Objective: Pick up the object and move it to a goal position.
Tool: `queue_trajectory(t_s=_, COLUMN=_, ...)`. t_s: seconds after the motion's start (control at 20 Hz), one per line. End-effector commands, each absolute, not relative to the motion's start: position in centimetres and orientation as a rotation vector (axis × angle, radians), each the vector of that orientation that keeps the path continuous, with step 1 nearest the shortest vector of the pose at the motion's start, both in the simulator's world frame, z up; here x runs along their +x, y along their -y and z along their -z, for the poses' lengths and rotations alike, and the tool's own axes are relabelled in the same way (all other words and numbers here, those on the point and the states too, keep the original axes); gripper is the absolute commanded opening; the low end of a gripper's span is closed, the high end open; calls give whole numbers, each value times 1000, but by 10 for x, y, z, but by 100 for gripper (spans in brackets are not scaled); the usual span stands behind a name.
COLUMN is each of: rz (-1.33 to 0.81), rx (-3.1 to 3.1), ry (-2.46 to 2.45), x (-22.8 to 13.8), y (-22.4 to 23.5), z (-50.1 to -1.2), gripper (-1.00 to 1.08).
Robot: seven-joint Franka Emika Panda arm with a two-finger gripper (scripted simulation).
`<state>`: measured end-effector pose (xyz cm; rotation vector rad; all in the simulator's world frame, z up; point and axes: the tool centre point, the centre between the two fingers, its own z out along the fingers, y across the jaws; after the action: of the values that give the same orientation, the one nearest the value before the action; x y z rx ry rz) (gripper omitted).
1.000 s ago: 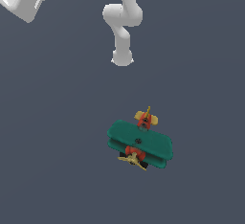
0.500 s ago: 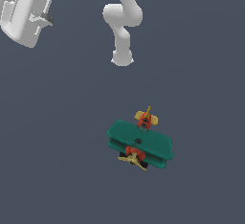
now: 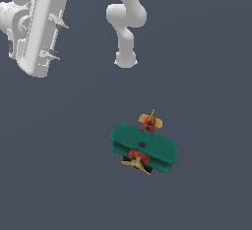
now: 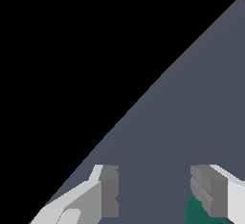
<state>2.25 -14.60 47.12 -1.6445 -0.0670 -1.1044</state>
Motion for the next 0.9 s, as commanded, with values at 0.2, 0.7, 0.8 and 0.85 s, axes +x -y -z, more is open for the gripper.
queue_trajectory(t_s=0.2, rz=1068, rx=-1613, ry=6, x=37, y=144, z=-423, gripper=28)
queue_trajectory(t_s=0.7, rz=989, rx=-1591, ry=-87, x=54, y=128, z=-336, gripper=28)
queue_trajectory(t_s=0.8, rz=971, rx=-1591, ry=-105, x=56, y=123, z=-317, gripper=28)
queue_trajectory(t_s=0.85, rz=961, rx=-1591, ry=-114, x=57, y=120, z=-307, gripper=28)
